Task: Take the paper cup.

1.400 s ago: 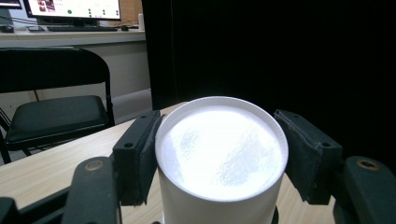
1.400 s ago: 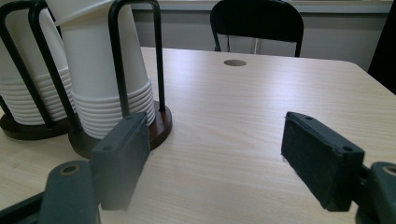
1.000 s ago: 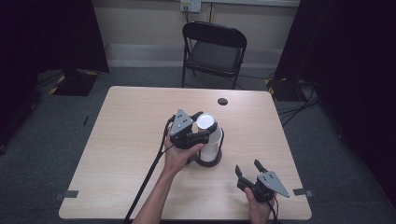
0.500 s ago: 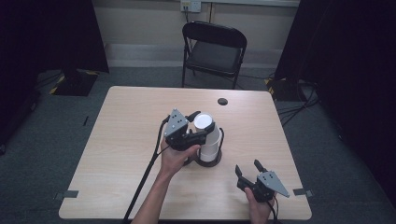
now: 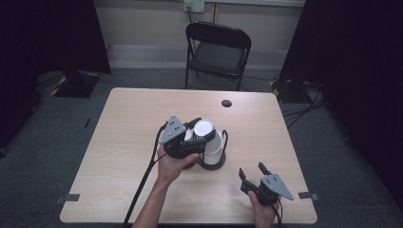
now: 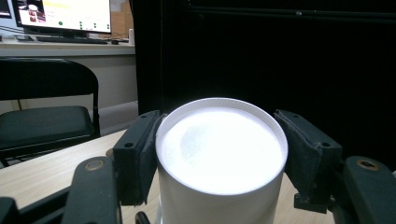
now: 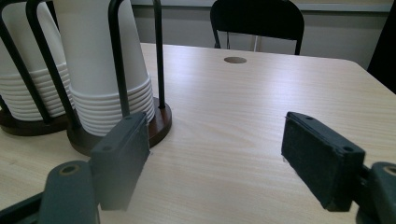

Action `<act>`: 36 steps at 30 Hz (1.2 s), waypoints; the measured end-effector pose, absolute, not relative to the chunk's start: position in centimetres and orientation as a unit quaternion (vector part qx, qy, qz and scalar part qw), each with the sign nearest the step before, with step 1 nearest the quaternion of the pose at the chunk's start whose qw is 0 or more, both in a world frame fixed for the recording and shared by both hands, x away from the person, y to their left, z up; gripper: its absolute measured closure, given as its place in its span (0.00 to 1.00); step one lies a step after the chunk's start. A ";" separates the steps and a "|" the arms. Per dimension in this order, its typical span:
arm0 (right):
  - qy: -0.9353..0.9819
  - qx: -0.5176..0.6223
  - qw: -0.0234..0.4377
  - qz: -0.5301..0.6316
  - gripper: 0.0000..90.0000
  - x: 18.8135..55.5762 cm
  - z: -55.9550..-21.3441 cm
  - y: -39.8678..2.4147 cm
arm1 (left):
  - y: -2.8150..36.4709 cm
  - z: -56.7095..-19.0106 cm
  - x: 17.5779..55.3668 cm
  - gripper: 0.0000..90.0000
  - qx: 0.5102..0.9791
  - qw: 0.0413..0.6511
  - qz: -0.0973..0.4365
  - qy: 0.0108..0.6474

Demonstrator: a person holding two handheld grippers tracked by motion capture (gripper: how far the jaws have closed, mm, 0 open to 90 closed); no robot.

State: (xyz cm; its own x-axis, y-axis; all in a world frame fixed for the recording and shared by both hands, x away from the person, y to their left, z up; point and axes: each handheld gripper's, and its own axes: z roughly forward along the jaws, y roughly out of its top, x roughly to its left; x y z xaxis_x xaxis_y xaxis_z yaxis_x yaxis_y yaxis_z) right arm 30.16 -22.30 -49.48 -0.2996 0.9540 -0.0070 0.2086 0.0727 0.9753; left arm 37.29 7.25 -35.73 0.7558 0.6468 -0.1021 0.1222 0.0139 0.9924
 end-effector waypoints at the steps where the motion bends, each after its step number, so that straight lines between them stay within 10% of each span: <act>1: 0.632 0.461 0.371 0.501 0.25 30.2 -49.5 -22.3 | 7.4 -35.8 37.2 0.38 0.674 0.651 0.200 0.286; 36: 0.674 0.389 0.348 0.523 0.34 29.1 -48.8 -18.2 | 10.4 -37.4 33.1 0.38 0.663 0.662 0.163 0.309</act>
State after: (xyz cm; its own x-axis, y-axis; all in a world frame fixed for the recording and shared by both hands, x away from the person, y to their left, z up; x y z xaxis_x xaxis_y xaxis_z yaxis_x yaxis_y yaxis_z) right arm 29.08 -18.23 -48.77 -0.4555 0.8880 -0.0625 0.1604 0.1509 0.9755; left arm 33.11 10.39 -37.45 0.7558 0.6258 -0.1929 0.1940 0.0674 0.9787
